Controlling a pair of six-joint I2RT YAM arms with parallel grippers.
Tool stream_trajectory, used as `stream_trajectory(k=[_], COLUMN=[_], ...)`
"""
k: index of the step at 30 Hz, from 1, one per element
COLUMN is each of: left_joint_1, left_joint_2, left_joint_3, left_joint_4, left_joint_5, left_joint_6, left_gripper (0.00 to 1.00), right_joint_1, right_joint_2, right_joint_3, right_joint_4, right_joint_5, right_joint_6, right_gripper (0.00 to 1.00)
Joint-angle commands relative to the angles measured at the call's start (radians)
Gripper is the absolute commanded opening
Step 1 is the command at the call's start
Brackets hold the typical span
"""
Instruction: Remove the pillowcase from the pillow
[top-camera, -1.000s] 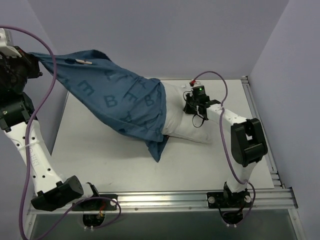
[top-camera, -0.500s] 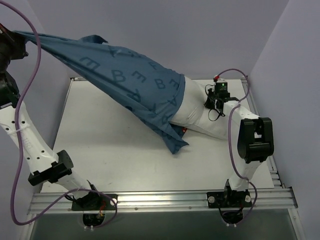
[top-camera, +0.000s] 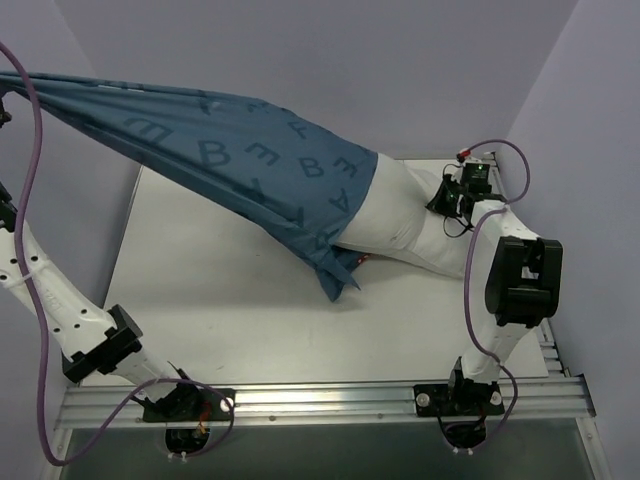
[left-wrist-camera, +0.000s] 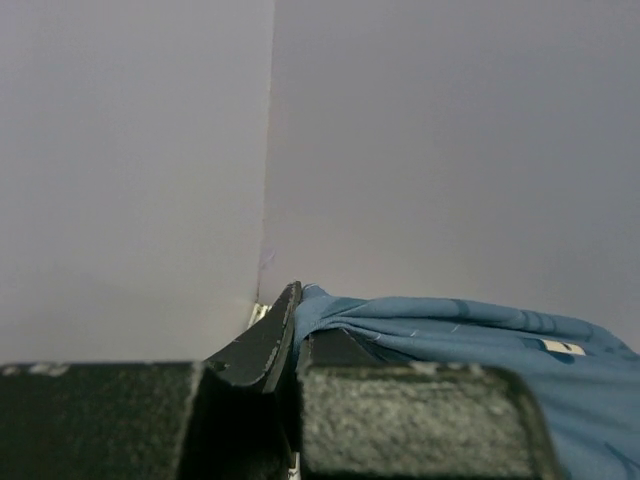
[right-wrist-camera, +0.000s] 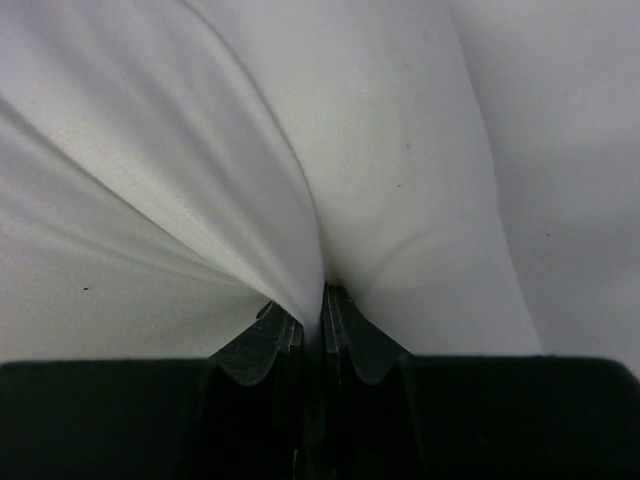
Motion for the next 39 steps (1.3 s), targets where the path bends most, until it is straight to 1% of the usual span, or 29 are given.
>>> stream_trajectory(k=[1, 2, 3, 4, 5, 6, 7, 9, 11, 12, 14, 15, 16, 19, 20, 21, 23, 24, 25, 26, 27, 28, 30, 31, 32, 35, 36, 38, 39], left_joint_1=[0.194, 0.191, 0.174, 0.084, 0.026, -0.028, -0.074, -0.075, -0.076, -0.078, -0.105, -0.124, -0.145, -0.187, -0.203, -0.217, -0.254, -0.294, -0.314, -0.334, -0.374, -0.395, -0.438, -0.478, -0.496, -0.552, -0.566, -0.624, -0.650], left_joint_2=[-0.085, -0.131, -0.177, -0.270, -0.309, -0.337, -0.379, -0.403, -0.438, -0.447, -0.463, -0.464, -0.469, -0.490, -0.498, -0.509, -0.510, -0.510, -0.507, -0.504, -0.497, -0.492, -0.468, -0.460, -0.449, -0.417, -0.394, -0.359, -0.307], left_joint_3=[-0.011, -0.104, -0.351, -0.464, -0.556, -0.630, -0.743, -0.822, -0.930, -0.967, -1.063, -1.094, -1.167, -1.296, -1.386, -1.430, -1.534, -1.563, -1.588, -1.609, -1.643, -1.654, -1.653, -1.642, -1.624, -1.513, -1.483, -1.391, -1.358], left_joint_4=[0.441, 0.494, 0.550, 0.573, 0.547, 0.517, 0.482, 0.445, 0.379, 0.350, 0.215, 0.155, 0.068, -0.048, -0.066, -0.101, -0.141, -0.163, -0.192, -0.201, -0.214, -0.217, -0.237, -0.249, -0.260, -0.225, -0.142, -0.019, 0.066], left_joint_5=[-0.221, -0.113, -0.011, 0.048, 0.024, -0.020, -0.072, -0.034, 0.044, 0.082, 0.172, 0.170, 0.155, 0.147, 0.130, 0.109, 0.063, 0.023, 0.003, -0.012, -0.041, -0.054, -0.068, -0.063, -0.051, 0.033, 0.047, 0.020, 0.003], left_joint_6=[-0.070, -0.084, -0.069, -0.011, 0.067, 0.200, 0.226, 0.284, 0.330, 0.394, 0.489, 0.593, 0.638, 0.837, 0.891, 0.998, 1.104, 1.194, 1.226, 1.249, 1.281, 1.289, 1.297, 1.297, 1.298, 1.219, 1.121, 0.986, 0.900], left_gripper=[0.02, 0.02, 0.02, 0.02, 0.02, 0.02, 0.02, 0.02, 0.02, 0.02, 0.02, 0.02, 0.02, 0.02, 0.03, 0.07, 0.11, 0.15, 0.20, 0.27, 0.36, 0.56, 0.74, 0.98, 0.94, 0.94, 0.94, 0.94, 0.94], right_joint_1=[-0.156, -0.141, -0.124, -0.125, -0.128, -0.133, -0.145, -0.151, -0.142, -0.136, -0.112, -0.102, -0.095, -0.061, -0.041, -0.029, -0.001, 0.032, 0.046, 0.057, 0.075, 0.083, 0.095, 0.096, 0.123, 0.158, 0.166, 0.177, 0.180], right_joint_2=[0.123, 0.108, 0.103, 0.099, 0.092, 0.091, 0.094, 0.095, 0.089, 0.085, 0.065, 0.060, 0.048, 0.022, 0.014, 0.007, -0.021, -0.029, -0.042, -0.049, -0.056, -0.069, -0.079, -0.093, -0.099, -0.115, -0.116, -0.113, -0.113], right_joint_3=[-0.090, -0.092, -0.093, -0.095, -0.096, -0.093, -0.092, -0.090, -0.092, -0.095, -0.099, -0.099, -0.101, -0.101, -0.101, -0.101, -0.103, -0.103, -0.104, -0.104, -0.104, -0.107, -0.115, -0.119, -0.122, -0.135, -0.138, -0.139, -0.141], right_joint_4=[-0.284, -0.282, -0.285, -0.285, -0.285, -0.285, -0.288, -0.287, -0.288, -0.287, -0.282, -0.284, -0.282, -0.279, -0.279, -0.275, -0.267, -0.262, -0.264, -0.262, -0.256, -0.253, -0.241, -0.236, -0.232, -0.212, -0.206, -0.206, -0.206], right_joint_5=[0.524, 0.538, 0.547, 0.547, 0.544, 0.550, 0.550, 0.540, 0.536, 0.539, 0.541, 0.546, 0.546, 0.546, 0.544, 0.538, 0.526, 0.526, 0.527, 0.521, 0.515, 0.515, 0.492, 0.489, 0.472, 0.452, 0.441, 0.429, 0.426], right_joint_6=[-0.125, -0.129, -0.131, -0.131, -0.131, -0.129, -0.128, -0.128, -0.131, -0.131, -0.134, -0.138, -0.142, -0.154, -0.157, -0.160, -0.171, -0.178, -0.189, -0.197, -0.201, -0.206, -0.224, -0.224, -0.253, -0.278, -0.281, -0.284, -0.287], right_gripper=[0.00, 0.00, 0.00, 0.00, 0.00, 0.00, 0.00, 0.00, 0.00, 0.00, 0.00, 0.00, 0.00, 0.00, 0.00, 0.00, 0.00, 0.00, 0.00, 0.00, 0.00, 0.00, 0.00, 0.00, 0.00, 0.00, 0.00, 0.00, 0.00])
